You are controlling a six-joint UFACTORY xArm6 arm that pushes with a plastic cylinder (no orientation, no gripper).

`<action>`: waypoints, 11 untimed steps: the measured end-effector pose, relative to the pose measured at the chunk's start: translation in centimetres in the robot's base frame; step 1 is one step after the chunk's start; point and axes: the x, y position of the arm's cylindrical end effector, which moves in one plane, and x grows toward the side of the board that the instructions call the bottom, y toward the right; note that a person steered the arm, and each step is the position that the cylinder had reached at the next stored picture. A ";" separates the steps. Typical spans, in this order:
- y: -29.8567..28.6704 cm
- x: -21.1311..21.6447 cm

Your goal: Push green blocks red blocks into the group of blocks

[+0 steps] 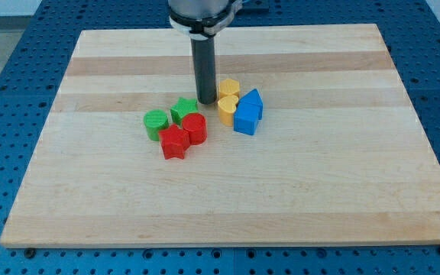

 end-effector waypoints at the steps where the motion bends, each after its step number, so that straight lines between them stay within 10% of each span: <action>1: -6.6 0.0; 4: -19.3 7.3; 11: -5.2 5.4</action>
